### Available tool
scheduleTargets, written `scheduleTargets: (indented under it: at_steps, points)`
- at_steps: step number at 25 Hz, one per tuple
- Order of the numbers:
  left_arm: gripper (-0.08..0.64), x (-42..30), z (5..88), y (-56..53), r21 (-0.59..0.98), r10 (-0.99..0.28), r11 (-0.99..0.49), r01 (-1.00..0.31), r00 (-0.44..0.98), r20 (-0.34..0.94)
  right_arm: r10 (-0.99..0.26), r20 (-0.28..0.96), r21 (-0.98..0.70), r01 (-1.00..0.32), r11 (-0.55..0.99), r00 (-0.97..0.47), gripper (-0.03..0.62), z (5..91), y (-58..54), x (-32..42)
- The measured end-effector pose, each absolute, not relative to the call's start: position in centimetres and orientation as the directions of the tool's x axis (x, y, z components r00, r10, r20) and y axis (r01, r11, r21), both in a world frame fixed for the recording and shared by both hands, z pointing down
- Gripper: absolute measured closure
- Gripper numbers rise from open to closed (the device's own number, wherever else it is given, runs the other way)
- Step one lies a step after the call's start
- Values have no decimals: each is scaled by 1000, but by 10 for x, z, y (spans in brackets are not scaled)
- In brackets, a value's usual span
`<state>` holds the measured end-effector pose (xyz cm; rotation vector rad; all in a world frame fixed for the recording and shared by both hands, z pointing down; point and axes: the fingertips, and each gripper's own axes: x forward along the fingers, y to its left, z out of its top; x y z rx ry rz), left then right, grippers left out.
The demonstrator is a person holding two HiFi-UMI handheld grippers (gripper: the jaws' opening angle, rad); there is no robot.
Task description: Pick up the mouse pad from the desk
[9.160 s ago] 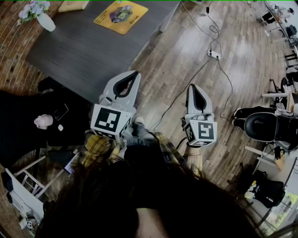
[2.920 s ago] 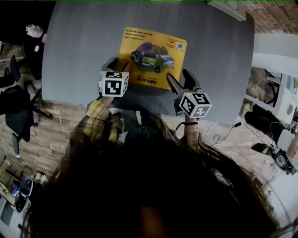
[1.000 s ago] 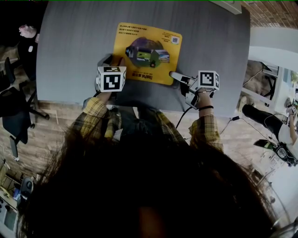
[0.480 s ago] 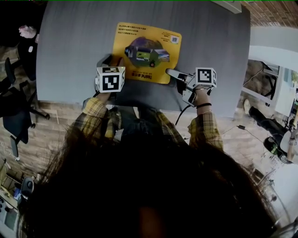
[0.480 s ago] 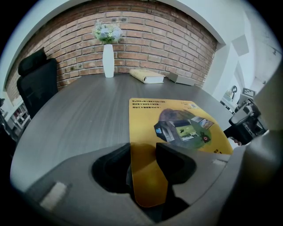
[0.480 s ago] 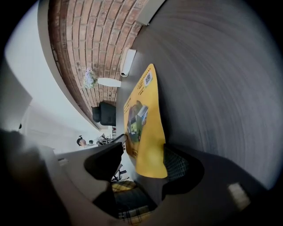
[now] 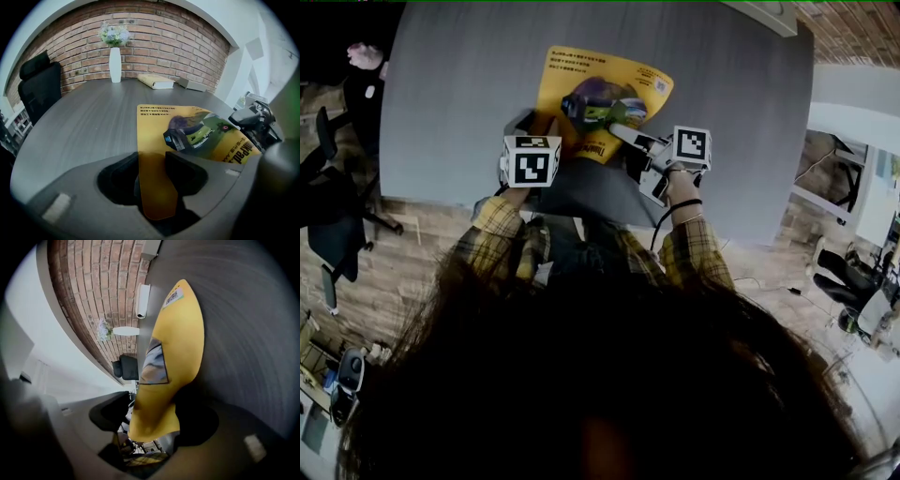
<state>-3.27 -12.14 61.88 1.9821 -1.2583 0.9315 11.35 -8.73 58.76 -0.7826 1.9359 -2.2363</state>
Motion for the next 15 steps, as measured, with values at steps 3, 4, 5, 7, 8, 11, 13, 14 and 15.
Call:
scheduleTargets:
  at_steps: [3, 4, 5, 7, 8, 11, 13, 14, 15]
  points:
    - [374, -34, 619, -120, 122, -500, -366, -922, 306, 810, -407, 324, -944, -264, -197, -854, 298, 589, -95, 104]
    - [374, -34, 619, -120, 123, -500, -367, -922, 308, 809, -414, 325, -944, -265, -197, -850, 299, 590, -98, 102]
    - [374, -34, 619, -121, 124, -501, -368, -922, 308, 809, -420, 325, -944, -265, -197, -847, 305, 590, -99, 101]
    - [374, -35, 619, -121, 124, -501, -368, -921, 309, 809, -437, 325, -944, -260, -203, -839, 330, 592, -103, 98]
    - [374, -35, 619, -121, 125, -500, -369, -921, 310, 809, -450, 326, -944, -256, -210, -832, 347, 592, -105, 98]
    - [374, -34, 618, -121, 126, -498, -371, -920, 311, 810, -497, 331, -941, -240, -239, -803, 378, 596, -111, 99]
    - [374, -34, 619, -121, 128, -497, -371, -920, 313, 810, -521, 335, -939, -233, -251, -785, 410, 598, -113, 99]
    - [374, -34, 619, -121, 129, -497, -370, -920, 314, 809, -530, 335, -939, -232, -253, -779, 432, 599, -113, 99]
    - [374, -34, 619, -120, 130, -497, -371, -920, 315, 808, -540, 335, -940, -229, -254, -773, 447, 600, -113, 99]
